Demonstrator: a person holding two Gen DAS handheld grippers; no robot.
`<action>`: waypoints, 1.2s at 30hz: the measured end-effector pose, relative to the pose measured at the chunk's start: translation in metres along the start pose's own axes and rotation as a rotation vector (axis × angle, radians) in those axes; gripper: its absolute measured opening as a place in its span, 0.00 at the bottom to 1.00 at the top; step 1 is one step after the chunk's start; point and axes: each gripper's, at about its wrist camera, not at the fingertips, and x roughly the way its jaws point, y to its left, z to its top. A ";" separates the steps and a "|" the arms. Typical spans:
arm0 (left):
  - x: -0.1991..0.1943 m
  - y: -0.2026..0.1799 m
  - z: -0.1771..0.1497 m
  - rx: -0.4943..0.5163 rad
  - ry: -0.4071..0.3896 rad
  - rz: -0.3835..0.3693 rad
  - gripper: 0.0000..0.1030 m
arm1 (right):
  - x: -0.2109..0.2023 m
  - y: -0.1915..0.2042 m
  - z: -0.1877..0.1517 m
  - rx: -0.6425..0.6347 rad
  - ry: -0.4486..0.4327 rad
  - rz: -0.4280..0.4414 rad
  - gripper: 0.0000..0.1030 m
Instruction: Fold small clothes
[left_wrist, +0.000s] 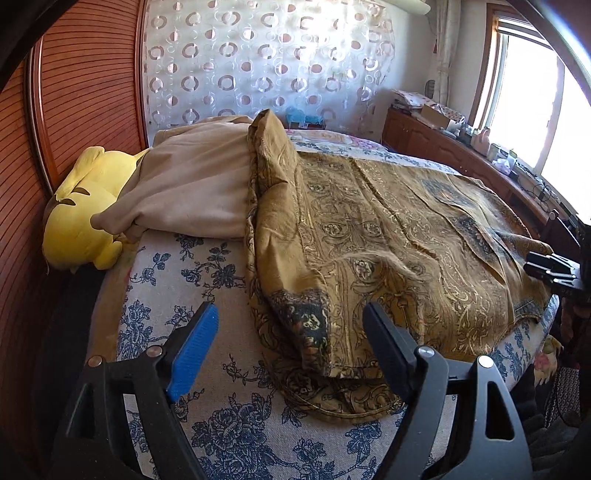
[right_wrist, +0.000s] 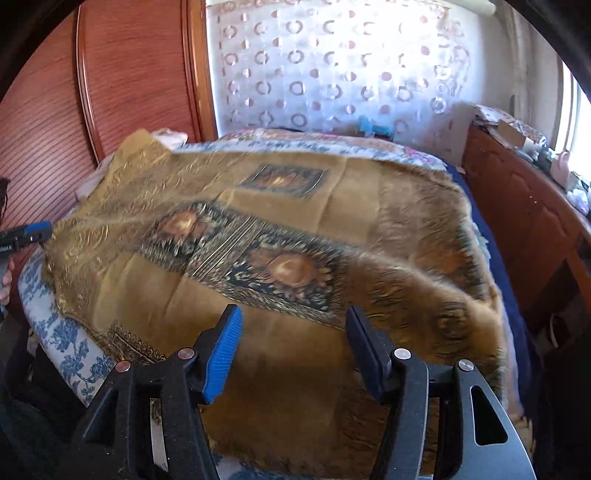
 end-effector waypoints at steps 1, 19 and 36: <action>0.001 0.000 0.001 -0.003 -0.001 0.000 0.79 | 0.005 0.002 -0.001 -0.009 0.007 -0.003 0.59; 0.022 0.020 0.012 -0.104 -0.008 0.022 0.47 | 0.003 0.010 -0.025 -0.020 -0.058 -0.036 0.66; 0.028 0.000 0.012 -0.052 0.033 -0.020 0.06 | 0.000 0.007 -0.025 -0.028 -0.066 -0.023 0.68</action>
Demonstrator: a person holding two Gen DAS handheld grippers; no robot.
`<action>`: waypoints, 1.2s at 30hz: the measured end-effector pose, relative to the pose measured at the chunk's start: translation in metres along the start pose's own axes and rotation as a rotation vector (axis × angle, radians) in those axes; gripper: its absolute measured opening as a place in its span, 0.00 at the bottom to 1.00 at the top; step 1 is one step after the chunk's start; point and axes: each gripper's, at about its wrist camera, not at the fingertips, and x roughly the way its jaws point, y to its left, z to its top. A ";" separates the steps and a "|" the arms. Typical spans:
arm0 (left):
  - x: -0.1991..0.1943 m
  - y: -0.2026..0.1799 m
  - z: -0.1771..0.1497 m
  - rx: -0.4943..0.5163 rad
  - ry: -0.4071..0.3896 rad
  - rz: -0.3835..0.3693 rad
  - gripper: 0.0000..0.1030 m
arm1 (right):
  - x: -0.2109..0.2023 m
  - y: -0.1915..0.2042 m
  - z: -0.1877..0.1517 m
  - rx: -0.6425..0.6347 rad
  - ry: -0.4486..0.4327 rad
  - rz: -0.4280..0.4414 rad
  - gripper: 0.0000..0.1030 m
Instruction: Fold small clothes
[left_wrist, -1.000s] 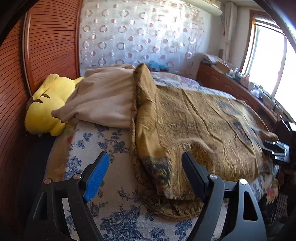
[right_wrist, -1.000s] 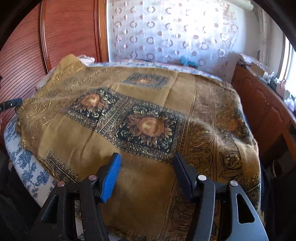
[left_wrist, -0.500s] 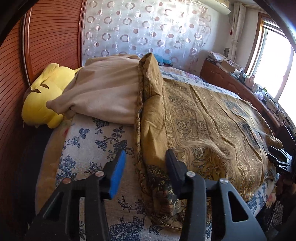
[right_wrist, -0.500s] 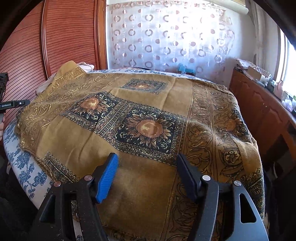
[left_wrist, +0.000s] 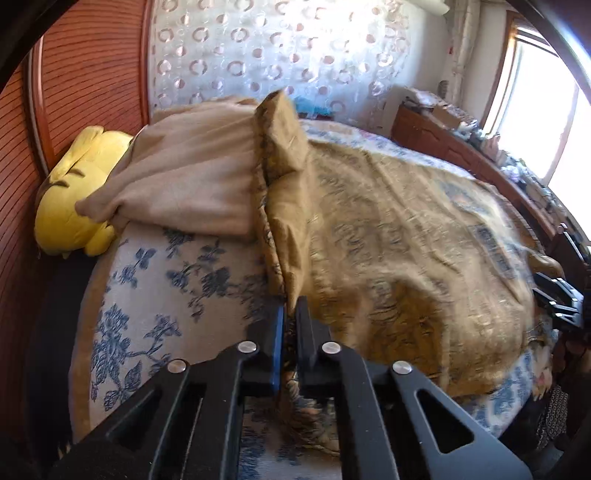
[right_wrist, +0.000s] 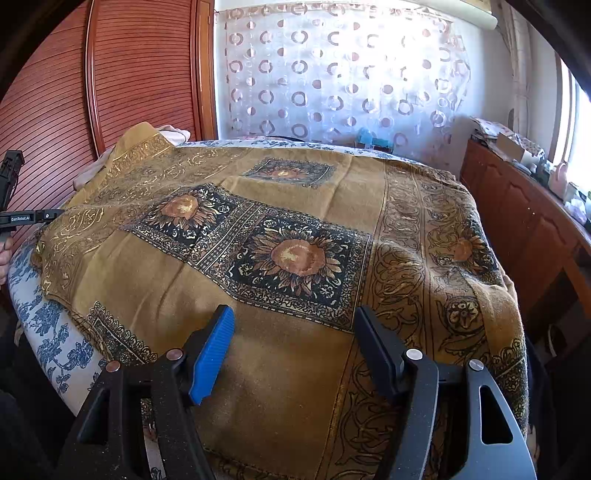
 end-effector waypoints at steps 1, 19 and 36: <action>-0.005 -0.006 0.004 0.010 -0.011 -0.021 0.06 | 0.000 0.000 0.000 -0.001 0.000 0.001 0.68; -0.036 -0.225 0.109 0.361 -0.124 -0.400 0.05 | -0.034 -0.041 -0.002 0.122 -0.013 0.036 0.68; -0.022 -0.382 0.123 0.573 -0.048 -0.543 0.05 | -0.111 -0.089 -0.041 0.235 -0.103 -0.056 0.68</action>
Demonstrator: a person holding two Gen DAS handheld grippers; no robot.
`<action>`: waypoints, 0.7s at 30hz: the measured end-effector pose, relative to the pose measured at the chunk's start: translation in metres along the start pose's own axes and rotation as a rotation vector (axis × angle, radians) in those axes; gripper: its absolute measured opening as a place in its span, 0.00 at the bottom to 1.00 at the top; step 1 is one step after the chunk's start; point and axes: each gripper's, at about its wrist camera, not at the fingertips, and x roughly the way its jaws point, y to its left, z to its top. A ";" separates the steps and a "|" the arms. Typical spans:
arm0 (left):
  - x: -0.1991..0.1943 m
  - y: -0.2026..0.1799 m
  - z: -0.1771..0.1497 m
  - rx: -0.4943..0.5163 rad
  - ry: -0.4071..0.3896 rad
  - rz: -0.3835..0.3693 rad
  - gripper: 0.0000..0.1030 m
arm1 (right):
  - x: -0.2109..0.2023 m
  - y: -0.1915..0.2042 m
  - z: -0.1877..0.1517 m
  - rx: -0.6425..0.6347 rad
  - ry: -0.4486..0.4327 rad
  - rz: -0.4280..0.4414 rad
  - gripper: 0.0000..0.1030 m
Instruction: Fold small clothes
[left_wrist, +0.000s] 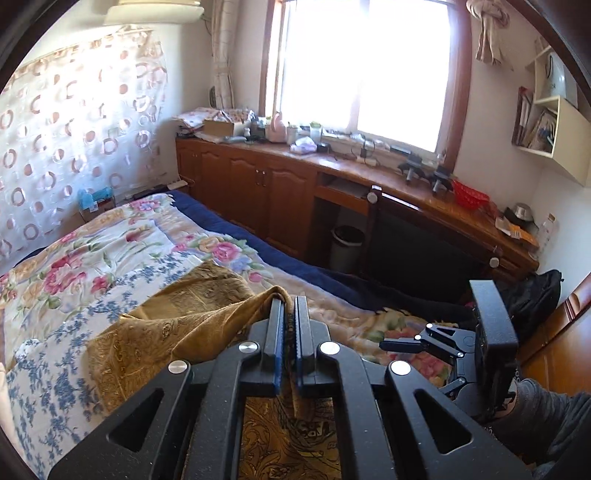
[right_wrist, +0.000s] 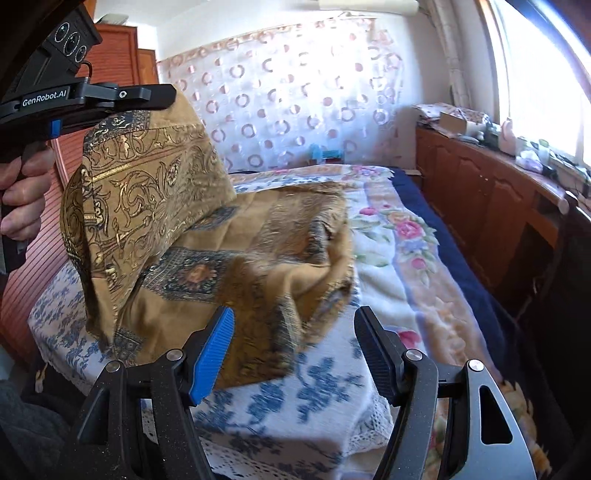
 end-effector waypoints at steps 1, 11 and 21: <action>0.007 -0.001 0.000 0.003 0.017 -0.003 0.05 | -0.001 -0.004 -0.001 0.006 0.001 -0.002 0.68; 0.009 -0.001 -0.007 0.017 0.034 0.002 0.62 | -0.005 -0.020 -0.001 0.048 0.002 -0.029 0.68; -0.026 0.047 -0.049 -0.031 0.008 0.134 0.78 | -0.001 -0.006 0.012 0.011 -0.013 -0.006 0.68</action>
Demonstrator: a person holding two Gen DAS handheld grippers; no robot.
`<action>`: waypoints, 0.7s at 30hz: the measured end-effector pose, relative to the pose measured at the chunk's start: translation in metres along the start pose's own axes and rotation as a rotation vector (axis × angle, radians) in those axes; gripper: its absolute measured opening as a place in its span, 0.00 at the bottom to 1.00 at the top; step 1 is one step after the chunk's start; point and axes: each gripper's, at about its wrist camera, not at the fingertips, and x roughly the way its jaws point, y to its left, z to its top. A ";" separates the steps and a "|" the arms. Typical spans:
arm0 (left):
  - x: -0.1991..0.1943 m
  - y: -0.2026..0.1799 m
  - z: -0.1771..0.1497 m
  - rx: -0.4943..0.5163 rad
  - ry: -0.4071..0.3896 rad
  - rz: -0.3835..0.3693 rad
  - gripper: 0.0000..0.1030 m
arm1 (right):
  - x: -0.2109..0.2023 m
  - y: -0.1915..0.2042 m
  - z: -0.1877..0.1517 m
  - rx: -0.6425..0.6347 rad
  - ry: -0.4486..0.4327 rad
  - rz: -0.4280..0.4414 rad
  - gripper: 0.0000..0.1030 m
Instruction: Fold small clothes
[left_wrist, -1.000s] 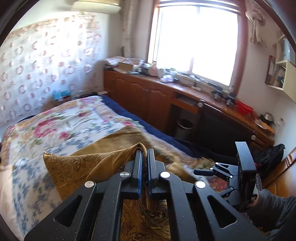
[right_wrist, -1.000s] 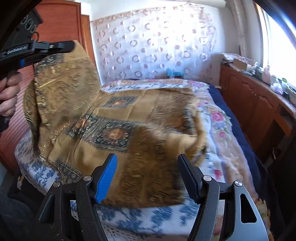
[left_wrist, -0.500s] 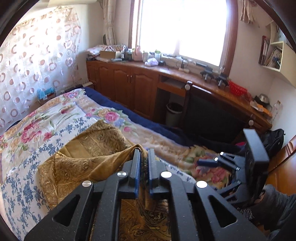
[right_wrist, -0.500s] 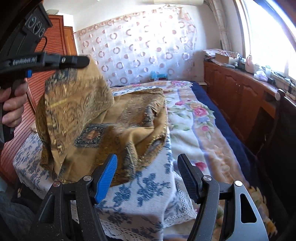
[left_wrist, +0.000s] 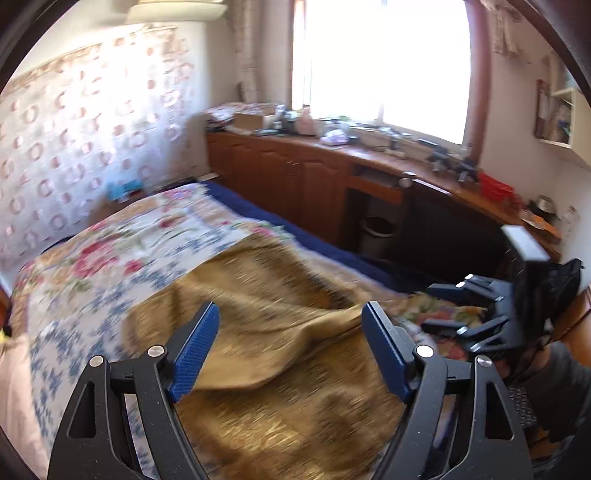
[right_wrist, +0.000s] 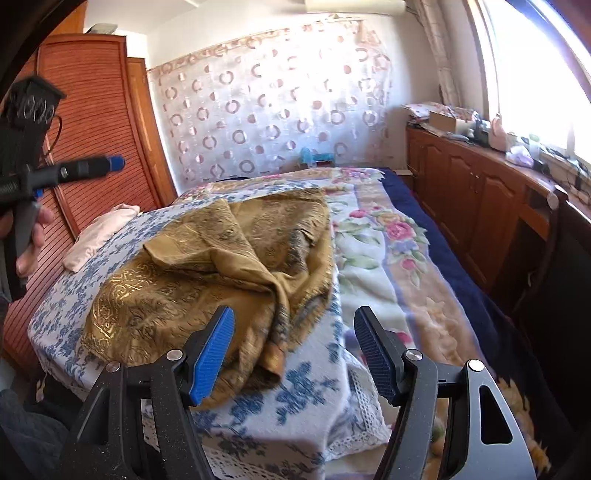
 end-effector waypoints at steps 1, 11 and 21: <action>0.000 0.006 -0.004 -0.011 0.004 0.006 0.78 | 0.003 0.004 0.003 -0.013 0.002 0.007 0.68; 0.001 0.080 -0.045 -0.122 0.022 0.112 0.78 | 0.064 0.065 0.046 -0.171 0.056 0.125 0.68; 0.012 0.123 -0.073 -0.143 0.049 0.154 0.78 | 0.150 0.116 0.079 -0.340 0.211 0.224 0.68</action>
